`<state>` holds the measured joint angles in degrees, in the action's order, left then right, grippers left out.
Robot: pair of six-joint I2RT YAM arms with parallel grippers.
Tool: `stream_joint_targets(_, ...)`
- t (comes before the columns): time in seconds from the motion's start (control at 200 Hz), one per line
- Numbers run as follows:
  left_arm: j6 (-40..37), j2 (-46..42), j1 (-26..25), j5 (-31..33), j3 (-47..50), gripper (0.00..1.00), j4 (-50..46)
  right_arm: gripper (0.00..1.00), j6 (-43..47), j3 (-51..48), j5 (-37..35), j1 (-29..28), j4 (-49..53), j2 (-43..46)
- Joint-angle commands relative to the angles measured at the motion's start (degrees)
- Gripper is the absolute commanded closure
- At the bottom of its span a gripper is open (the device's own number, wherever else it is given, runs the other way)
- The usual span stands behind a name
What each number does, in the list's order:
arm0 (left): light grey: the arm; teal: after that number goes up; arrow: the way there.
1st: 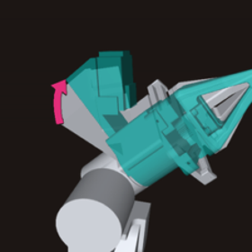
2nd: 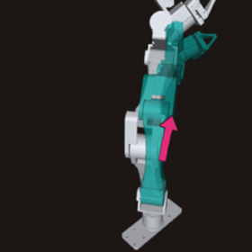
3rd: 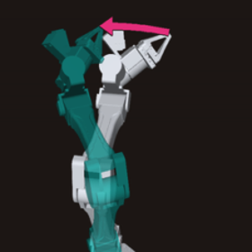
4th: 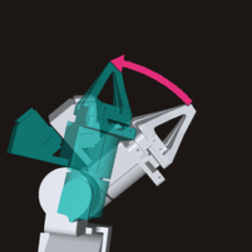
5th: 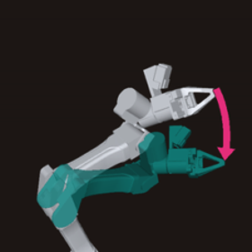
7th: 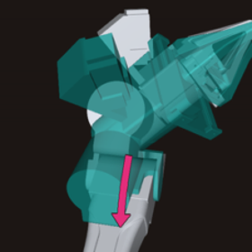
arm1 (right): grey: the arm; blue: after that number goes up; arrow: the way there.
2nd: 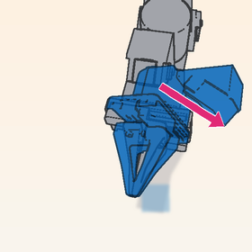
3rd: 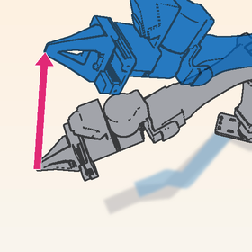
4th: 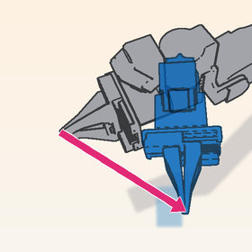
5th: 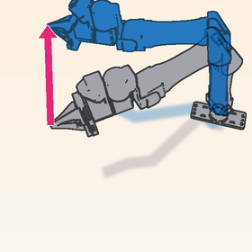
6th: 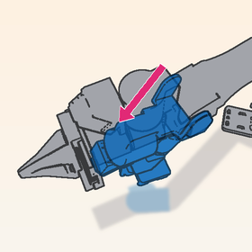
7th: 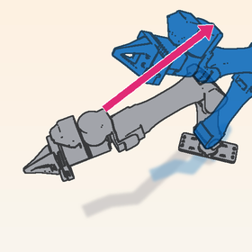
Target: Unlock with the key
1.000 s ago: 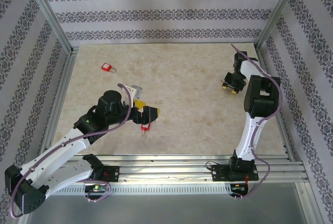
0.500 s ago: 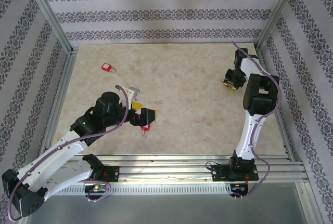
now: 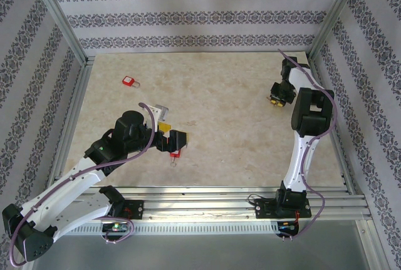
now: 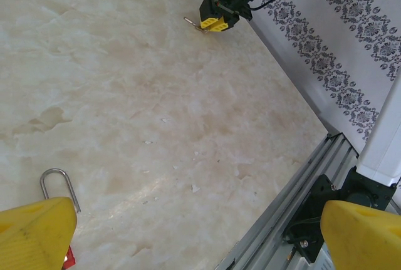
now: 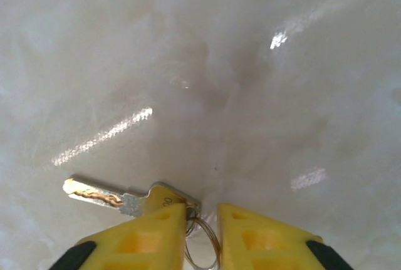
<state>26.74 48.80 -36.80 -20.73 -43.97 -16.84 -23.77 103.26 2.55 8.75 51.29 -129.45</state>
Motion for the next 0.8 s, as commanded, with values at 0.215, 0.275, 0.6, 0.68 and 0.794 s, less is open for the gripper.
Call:
stream_joint_targets(0.215,-1.4,-1.3,-0.4,0.5,-1.1,0.00,-2.1,0.96,0.4,0.8,-1.6,-0.5,2.4,-0.9)
stream_joint_targets(0.275,-1.3,-1.4,-0.5,0.4,-0.9,0.00,-2.1,1.00,0.2,-0.3,-1.3,-0.5,1.9,-0.2)
stream_joint_targets(0.6,14.4,5.9,-0.5,-5.8,0.4,0.00,18.2,1.00,-2.5,-12.0,5.8,-1.2,-4.9,16.9)
stream_joint_targets(0.68,22.8,10.6,-0.6,-8.7,1.3,0.02,30.4,1.00,-4.2,-14.9,8.8,-2.3,-6.4,23.5)
stream_joint_targets(0.794,33.2,16.5,-0.8,-7.5,0.2,0.04,40.9,1.00,-8.2,-19.9,12.6,-5.5,-9.6,33.1)
